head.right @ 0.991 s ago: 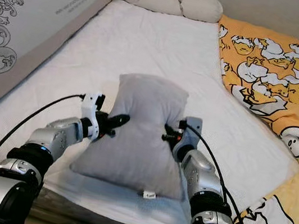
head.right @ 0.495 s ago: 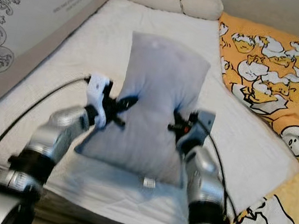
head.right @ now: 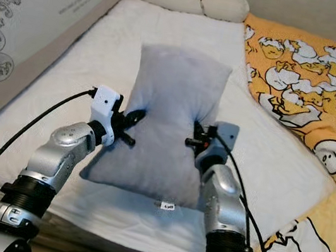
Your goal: Clean up the room
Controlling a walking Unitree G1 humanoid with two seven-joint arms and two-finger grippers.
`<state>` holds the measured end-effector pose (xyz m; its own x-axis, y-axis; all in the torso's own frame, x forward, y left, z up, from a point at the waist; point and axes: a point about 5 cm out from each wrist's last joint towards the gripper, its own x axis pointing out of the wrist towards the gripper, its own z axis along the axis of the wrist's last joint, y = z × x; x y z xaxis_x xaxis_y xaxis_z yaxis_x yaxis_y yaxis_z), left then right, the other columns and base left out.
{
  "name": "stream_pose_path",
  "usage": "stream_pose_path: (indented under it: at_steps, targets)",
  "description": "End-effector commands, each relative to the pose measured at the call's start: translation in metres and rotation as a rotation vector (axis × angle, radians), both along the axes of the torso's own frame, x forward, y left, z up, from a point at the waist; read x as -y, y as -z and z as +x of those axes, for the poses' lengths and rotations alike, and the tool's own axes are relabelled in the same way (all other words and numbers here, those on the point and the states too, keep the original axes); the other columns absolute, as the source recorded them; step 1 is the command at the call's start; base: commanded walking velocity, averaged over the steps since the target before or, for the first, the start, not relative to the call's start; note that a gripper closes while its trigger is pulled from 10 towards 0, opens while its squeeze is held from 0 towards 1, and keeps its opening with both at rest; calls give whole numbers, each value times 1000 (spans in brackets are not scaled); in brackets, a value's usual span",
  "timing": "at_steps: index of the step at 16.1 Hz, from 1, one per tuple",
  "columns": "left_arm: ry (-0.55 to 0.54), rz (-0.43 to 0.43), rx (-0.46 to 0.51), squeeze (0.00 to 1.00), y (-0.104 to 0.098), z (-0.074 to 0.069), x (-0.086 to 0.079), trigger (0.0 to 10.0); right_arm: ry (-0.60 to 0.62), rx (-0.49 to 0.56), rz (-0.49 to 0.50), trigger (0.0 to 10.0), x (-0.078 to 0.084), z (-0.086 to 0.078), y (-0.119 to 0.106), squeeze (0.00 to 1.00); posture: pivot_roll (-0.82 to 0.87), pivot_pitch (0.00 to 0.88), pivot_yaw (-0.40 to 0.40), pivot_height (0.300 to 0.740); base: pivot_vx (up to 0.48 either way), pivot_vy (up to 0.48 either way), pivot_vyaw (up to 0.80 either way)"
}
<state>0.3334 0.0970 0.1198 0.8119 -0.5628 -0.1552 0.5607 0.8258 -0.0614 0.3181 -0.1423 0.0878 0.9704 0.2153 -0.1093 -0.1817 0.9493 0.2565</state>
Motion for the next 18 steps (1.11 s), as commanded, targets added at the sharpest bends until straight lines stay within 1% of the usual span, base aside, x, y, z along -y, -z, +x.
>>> stream_pose_path:
  at_steps: [1, 3, 4, 11, 12, 15, 18]
  targets:
    - [12, -2, 75, 0, -13, 2, 6, 10000, 8, 30, 22, 10000, 1, 0, -7, 0, 25, 0, -5, 740, 0, 0, 0]
    - [5, -13, 78, 0, -15, 2, 4, 10000, 1, 21, 23, 10000, -1, 0, -7, 0, 26, 0, -6, 740, 0, 0, 0]
    - [-9, -5, 79, 0, -16, 3, 2, 10000, 9, 11, 37, 10000, -1, 0, -6, 0, 27, 0, -6, 740, 0, 330, -400]
    - [-13, 29, 90, 0, -16, 1, 0, 10000, 7, -1, 23, 10000, -5, 1, -3, 0, 48, 0, -18, 740, 0, 364, 0]
    - [-16, 29, 89, 0, -16, 1, -1, 10000, 7, -15, 43, 10000, -5, 1, -3, 0, 45, 0, -19, 740, 0, 375, 0]
    - [-16, 39, 88, 0, -15, 2, -1, 10000, 14, -18, 41, 10000, -4, 1, -2, 0, 45, 0, -18, 740, 0, 377, -800]
    - [-15, 49, 91, 0, -16, 3, -1, 10000, 22, -9, 31, 10000, -4, 0, -2, 0, 41, 0, -9, 740, 0, 377, -144]
